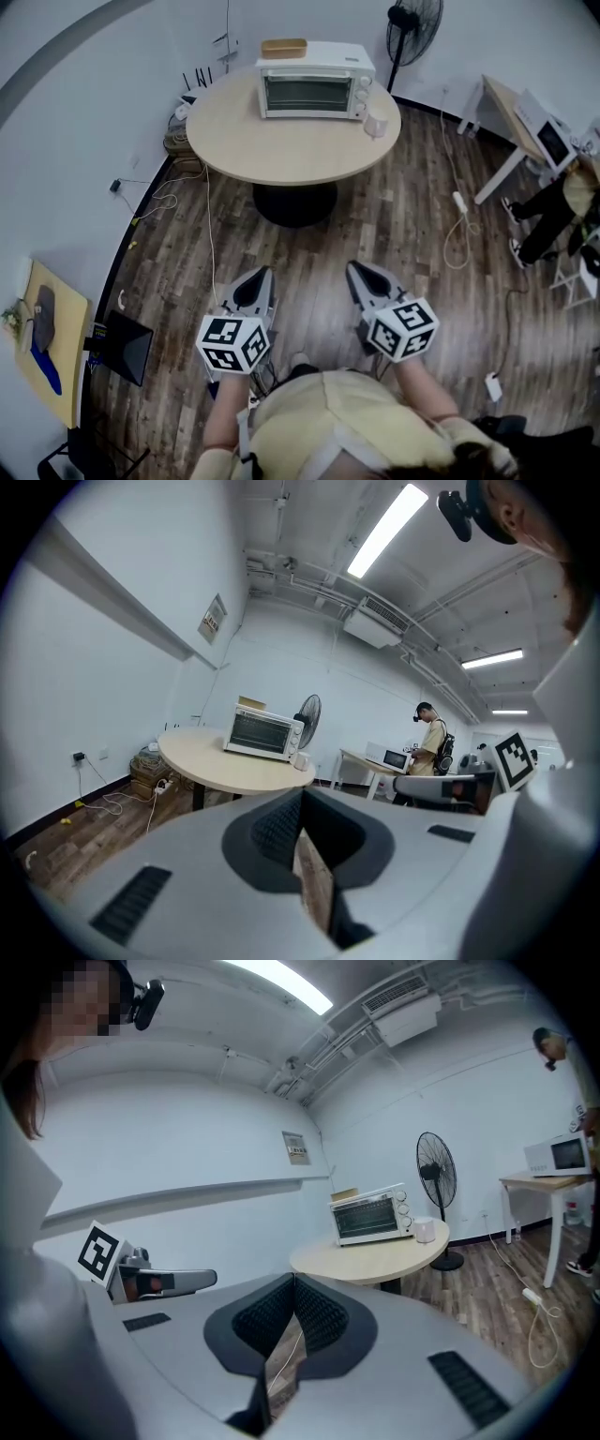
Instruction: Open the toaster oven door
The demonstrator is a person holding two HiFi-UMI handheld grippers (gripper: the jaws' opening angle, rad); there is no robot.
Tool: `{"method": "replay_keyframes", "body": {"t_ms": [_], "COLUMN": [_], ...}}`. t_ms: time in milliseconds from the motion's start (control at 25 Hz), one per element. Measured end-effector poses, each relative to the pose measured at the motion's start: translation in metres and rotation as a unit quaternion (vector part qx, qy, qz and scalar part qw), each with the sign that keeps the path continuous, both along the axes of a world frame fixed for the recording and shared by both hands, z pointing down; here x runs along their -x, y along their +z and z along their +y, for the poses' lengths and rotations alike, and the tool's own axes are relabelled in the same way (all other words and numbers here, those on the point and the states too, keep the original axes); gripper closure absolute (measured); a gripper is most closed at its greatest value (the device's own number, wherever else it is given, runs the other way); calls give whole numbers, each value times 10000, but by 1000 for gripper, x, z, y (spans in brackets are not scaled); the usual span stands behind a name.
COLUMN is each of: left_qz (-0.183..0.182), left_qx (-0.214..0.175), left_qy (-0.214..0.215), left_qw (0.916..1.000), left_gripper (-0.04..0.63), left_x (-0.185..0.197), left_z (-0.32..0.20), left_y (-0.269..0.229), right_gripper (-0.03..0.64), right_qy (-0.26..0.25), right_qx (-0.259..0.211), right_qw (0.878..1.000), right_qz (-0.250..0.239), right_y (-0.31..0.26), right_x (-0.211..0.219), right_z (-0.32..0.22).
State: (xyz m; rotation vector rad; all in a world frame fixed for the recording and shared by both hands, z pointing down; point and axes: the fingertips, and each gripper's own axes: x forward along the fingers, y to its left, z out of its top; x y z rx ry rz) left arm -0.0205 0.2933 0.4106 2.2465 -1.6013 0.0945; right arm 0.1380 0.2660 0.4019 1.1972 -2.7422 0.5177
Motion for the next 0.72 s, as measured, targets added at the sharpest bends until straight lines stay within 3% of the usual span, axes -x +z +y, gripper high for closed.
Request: {"method": "replay_keyframes", "body": {"t_ms": [160, 720], "left_qz": [310, 152], "left_qx": [139, 448], "left_qy": [183, 252], "left_qw": [9993, 9986], "left_gripper": [594, 594], "left_x": [6, 47], "left_z": [-15, -51], "left_y": [0, 23], "right_gripper": [614, 614], "right_qy": [46, 342], "right_qx": [41, 374], "right_qw": [10000, 9986], "right_qz": [-22, -124], "right_y": [0, 18], "right_x": [10, 49], "right_z": [-14, -51]}}
